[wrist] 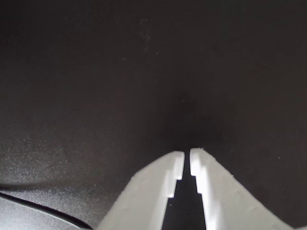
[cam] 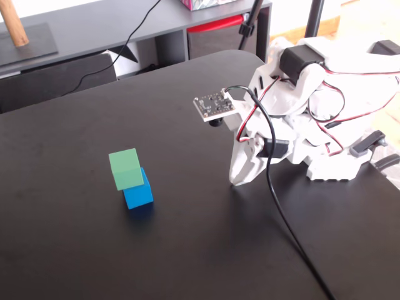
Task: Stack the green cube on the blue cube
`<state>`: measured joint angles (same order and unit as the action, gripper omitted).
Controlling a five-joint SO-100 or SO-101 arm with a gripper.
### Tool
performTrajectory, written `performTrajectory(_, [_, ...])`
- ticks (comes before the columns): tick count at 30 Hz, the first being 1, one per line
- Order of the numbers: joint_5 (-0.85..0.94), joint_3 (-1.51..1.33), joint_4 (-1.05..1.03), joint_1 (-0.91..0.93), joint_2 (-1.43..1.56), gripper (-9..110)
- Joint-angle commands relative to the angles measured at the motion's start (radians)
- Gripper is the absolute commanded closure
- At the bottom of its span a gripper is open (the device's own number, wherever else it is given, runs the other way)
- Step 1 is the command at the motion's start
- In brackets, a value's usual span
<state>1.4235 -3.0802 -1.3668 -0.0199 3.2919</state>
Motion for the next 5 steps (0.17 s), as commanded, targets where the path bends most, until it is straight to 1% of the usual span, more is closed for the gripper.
performTrajectory(1, [-0.014, -0.038, -0.014, 0.005, -0.003, 101])
performTrajectory(5, [-0.014, -0.038, -0.014, 0.005, -0.003, 101])
